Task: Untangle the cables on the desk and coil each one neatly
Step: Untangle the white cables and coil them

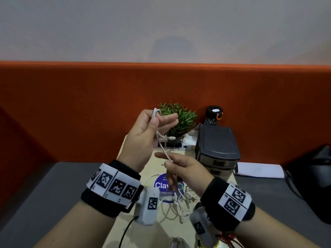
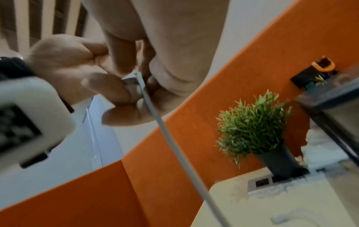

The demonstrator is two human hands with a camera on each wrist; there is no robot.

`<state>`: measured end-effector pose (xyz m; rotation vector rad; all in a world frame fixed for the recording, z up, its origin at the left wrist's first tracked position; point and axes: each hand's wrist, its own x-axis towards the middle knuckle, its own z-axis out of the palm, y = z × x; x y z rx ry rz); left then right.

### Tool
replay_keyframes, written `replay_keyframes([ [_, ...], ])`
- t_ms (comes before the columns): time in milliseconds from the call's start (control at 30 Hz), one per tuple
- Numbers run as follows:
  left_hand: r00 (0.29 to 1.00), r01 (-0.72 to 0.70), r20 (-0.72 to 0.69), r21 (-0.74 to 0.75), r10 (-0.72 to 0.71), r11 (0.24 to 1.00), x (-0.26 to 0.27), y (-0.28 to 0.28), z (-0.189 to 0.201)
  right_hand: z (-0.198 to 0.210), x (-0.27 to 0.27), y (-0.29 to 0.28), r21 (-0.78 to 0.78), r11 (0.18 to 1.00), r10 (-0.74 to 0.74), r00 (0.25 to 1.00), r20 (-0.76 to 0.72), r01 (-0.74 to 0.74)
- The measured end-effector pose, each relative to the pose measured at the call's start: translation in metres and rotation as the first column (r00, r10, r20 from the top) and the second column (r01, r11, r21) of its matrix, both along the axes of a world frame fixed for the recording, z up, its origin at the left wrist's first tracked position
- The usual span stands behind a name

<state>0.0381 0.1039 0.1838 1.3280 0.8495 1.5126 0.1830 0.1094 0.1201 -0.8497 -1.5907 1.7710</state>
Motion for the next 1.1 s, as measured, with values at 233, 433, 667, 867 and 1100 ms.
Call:
replay_keyframes([
  [233,0.743,-0.143,-0.624,0.204,0.241,0.969,-0.004,-0.001,-0.020,0.033,0.021,0.006,0.410,0.911,-0.201,0.905,0.376,0.032],
  [433,0.655,-0.109,-0.744,0.081,0.133,0.991,-0.005,-0.001,-0.028,0.061,0.032,0.009,0.644,0.758,-0.331,0.913,0.239,0.106],
  [667,0.940,0.160,-0.283,-0.134,-0.192,0.978,0.001,-0.010,-0.017,0.063,0.029,0.027,0.495,0.758,-0.415,0.899,-0.138,0.425],
  [867,0.957,0.261,0.141,-0.057,-0.251,0.964,0.005,-0.012,-0.003,0.025,0.004,0.019,0.155,0.948,-0.256,0.957,-0.139,0.277],
  [1100,0.991,-0.055,0.125,0.005,0.054,0.998,-0.004,-0.004,0.005,0.006,-0.006,-0.007,0.017,0.996,0.089,0.990,0.114,-0.091],
])
